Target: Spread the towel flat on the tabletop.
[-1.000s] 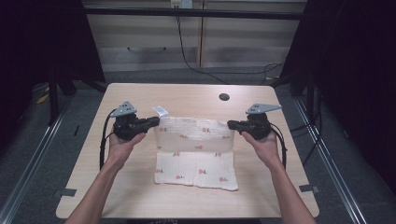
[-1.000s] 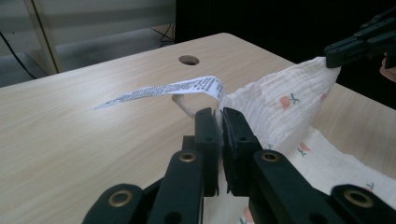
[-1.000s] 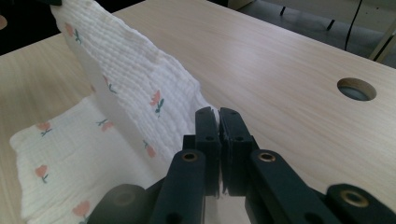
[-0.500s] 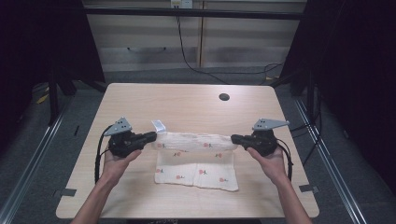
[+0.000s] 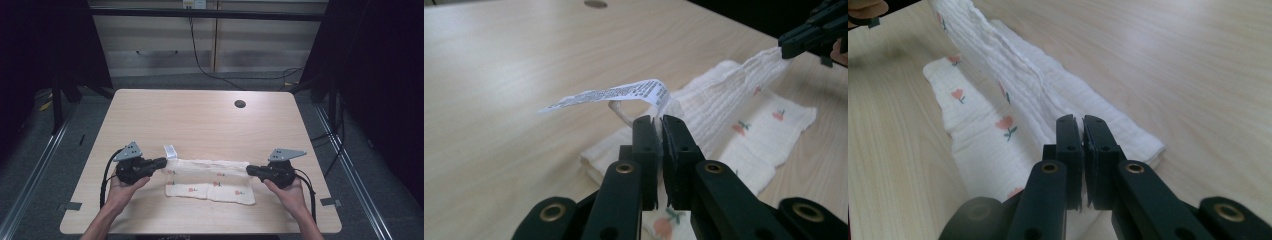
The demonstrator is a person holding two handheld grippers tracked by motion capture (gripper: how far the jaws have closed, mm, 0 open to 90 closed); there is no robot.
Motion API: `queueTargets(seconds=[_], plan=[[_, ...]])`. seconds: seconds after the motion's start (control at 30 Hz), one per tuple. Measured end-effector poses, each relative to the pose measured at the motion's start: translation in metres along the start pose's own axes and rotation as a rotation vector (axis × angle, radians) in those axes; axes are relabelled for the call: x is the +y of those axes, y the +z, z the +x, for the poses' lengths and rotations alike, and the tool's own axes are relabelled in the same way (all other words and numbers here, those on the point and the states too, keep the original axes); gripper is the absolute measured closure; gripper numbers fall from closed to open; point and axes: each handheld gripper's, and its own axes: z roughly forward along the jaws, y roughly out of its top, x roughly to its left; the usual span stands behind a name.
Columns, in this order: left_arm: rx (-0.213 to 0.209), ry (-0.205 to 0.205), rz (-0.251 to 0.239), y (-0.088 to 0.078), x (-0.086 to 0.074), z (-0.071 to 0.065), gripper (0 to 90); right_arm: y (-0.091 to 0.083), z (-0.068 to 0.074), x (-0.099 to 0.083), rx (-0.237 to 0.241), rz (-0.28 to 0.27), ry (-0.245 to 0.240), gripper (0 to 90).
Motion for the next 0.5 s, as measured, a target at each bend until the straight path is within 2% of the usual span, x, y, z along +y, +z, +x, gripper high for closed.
queueTargets(seconds=[0.17, 0.23, 0.27, 0.3, 0.5], plan=[[-0.013, 0.022, 0.037, -0.001, -0.013, -0.006, 85.3, 0.004, 0.005, -0.015, 0.013, 0.036, 0.009, 84.6], [-0.022, 0.012, 0.048, -0.001, -0.02, -0.009, 85.1, 0.004, 0.006, -0.021, 0.014, 0.034, 0.021, 83.3], [-0.024, 0.026, 0.088, 0.003, -0.028, -0.012, 84.7, 0.004, 0.007, -0.026, 0.017, 0.031, 0.034, 82.1], [-0.025, 0.038, 0.106, 0.004, -0.031, -0.013, 84.3, 0.004, 0.008, -0.029, 0.014, 0.04, 0.039, 81.2], [-0.043, 0.052, 0.12, 0.002, -0.035, -0.02, 82.4, 0.006, 0.013, -0.035, 0.02, 0.068, 0.034, 77.7]])
